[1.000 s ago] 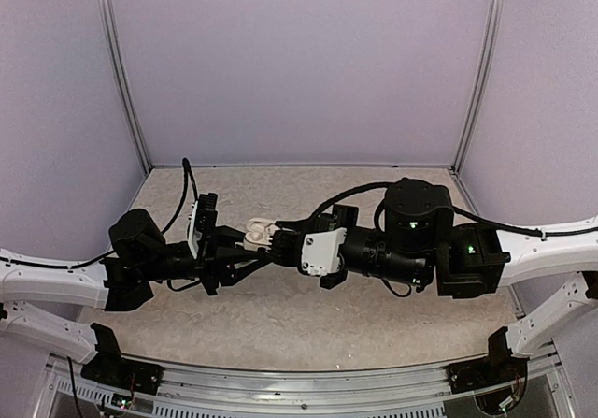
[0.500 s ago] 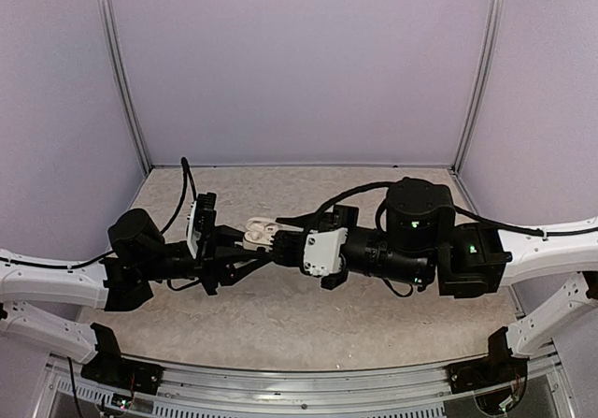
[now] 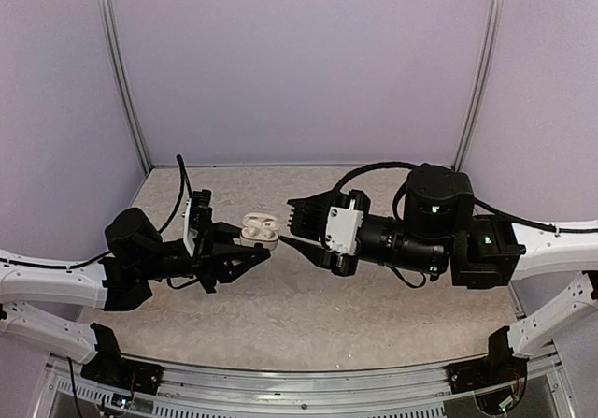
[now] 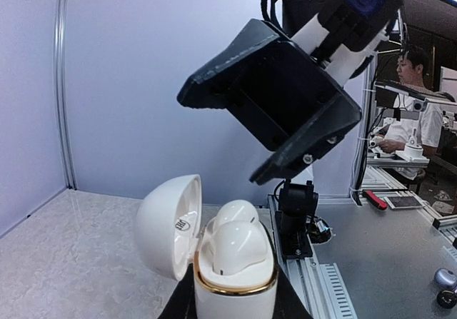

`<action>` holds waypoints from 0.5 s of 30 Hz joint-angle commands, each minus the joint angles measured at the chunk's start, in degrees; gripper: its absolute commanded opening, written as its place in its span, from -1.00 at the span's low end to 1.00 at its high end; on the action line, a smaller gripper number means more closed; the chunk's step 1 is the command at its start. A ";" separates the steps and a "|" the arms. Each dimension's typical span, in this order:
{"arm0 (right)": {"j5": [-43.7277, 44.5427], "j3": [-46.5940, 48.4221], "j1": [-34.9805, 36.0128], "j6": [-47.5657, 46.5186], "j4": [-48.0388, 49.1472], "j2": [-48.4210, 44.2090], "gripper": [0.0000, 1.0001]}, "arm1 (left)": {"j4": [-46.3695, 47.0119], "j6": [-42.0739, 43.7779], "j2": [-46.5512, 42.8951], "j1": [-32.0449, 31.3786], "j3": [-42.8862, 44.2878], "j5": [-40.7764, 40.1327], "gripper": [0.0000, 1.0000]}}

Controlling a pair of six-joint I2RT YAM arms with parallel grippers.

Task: Insert the wireless bluetooth earbuds into the charging case
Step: Close the charging case with the earbuds.

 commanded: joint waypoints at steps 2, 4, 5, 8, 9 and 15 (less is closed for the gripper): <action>-5.12 2.07 -5.75 9.69 0.31 -3.11 0.05 | 0.77 0.85 -1.34 0.12 1.59 0.45 -1.00; -6.35 2.72 -7.78 11.87 -0.36 -3.01 0.08 | 0.38 1.13 -1.53 0.12 1.59 0.77 -1.00; -6.31 3.10 -8.42 12.47 -0.78 -2.76 0.09 | 0.22 1.30 -1.62 0.09 1.65 0.98 -1.00; -5.39 4.42 -9.57 12.81 -2.54 -0.79 0.15 | -0.81 2.33 -1.83 -0.29 2.02 1.29 -1.00; -5.38 5.11 -9.90 12.86 -3.53 0.12 0.16 | -1.42 2.95 -1.95 -0.82 2.18 1.10 -1.00; -8.28 6.47 -10.17 12.22 -5.99 3.32 0.19 | -6.56 6.81 -1.92 -3.45 4.34 -0.58 -1.00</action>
